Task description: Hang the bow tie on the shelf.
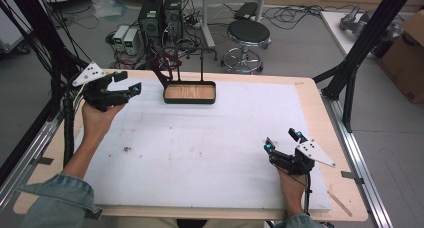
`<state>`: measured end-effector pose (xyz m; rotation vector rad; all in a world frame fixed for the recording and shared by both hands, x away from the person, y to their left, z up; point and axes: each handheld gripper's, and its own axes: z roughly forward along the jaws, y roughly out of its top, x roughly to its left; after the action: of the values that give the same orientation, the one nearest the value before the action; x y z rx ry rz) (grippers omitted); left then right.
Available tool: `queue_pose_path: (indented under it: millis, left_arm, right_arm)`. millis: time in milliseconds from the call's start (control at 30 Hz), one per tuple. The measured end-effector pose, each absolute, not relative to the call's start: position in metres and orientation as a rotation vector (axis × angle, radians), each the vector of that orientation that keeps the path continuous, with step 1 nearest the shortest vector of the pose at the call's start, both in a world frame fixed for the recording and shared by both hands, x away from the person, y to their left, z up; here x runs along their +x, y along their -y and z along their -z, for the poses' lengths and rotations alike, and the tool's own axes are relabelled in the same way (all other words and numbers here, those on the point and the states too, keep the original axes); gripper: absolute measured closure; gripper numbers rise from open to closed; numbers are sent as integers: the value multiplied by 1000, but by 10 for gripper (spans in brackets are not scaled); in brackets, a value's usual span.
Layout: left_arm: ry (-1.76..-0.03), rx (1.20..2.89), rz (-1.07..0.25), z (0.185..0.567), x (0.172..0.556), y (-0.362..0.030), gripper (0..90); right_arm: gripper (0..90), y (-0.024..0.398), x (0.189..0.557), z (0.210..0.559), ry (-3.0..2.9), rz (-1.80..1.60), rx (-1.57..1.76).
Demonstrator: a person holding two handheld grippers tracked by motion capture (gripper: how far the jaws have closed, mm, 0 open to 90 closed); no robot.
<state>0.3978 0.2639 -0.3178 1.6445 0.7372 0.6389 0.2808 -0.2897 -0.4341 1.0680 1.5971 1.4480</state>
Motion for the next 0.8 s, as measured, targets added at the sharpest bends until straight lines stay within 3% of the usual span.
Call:
queue_pose_path:
  millis: [333, 800]
  left_arm:
    - [-735, 1673, -637, 341, 360, -265, 219]
    - [-806, 1697, -632, 374, 339, -271, 189]
  right_arm:
    - [105, 289, 281, 434, -1598, -1448, 1070]
    - [105, 289, 281, 434, -1598, -1444, 1070]
